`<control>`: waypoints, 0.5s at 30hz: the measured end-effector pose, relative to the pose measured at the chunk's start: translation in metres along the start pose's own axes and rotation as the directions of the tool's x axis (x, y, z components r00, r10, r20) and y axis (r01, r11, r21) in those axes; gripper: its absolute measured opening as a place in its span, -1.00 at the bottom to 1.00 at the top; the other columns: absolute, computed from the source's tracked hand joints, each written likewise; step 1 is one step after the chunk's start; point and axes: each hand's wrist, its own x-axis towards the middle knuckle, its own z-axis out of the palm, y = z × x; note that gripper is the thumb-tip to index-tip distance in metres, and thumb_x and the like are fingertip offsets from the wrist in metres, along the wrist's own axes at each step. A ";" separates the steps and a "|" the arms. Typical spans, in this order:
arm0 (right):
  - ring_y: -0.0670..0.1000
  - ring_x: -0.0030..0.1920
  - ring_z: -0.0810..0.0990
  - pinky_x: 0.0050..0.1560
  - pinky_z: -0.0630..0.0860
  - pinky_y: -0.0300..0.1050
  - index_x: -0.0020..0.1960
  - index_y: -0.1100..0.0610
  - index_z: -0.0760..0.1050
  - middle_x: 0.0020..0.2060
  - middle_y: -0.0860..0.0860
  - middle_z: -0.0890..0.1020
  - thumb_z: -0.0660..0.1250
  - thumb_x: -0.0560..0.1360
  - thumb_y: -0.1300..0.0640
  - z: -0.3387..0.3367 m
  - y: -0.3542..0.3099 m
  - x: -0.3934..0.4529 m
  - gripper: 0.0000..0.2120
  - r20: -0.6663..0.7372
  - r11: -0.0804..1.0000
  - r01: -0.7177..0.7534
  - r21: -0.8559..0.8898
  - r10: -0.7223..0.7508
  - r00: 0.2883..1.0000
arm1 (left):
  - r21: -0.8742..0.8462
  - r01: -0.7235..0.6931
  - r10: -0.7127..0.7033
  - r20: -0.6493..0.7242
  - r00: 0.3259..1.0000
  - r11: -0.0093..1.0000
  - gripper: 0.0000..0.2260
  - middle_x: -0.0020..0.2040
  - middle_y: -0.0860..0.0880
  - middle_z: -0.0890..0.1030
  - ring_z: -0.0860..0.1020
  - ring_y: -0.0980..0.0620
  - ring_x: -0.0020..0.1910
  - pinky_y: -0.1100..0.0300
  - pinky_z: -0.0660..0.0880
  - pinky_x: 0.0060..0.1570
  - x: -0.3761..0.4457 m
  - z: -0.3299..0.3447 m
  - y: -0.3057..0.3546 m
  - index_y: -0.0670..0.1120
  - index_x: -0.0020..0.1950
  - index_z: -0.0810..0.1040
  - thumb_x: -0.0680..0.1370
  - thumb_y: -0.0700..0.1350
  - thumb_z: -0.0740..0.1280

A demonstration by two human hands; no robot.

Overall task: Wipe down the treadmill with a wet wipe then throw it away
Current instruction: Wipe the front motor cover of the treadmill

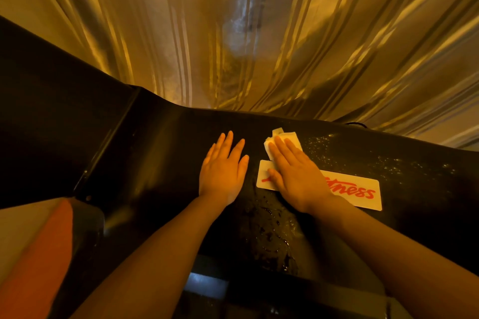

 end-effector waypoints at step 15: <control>-0.03 0.54 -0.27 0.52 -0.24 -0.09 0.57 -0.02 -0.22 0.53 -0.06 -0.21 -0.21 0.60 -0.27 0.002 0.007 -0.016 -0.37 0.007 0.999 0.002 0.050 -0.003 1.000 | 0.060 -0.072 0.073 -0.007 0.997 0.996 -0.54 0.61 0.00 -0.10 -0.19 0.03 0.57 0.12 -0.19 0.50 0.001 0.010 0.016 0.09 0.59 -0.04 0.68 0.10 -0.11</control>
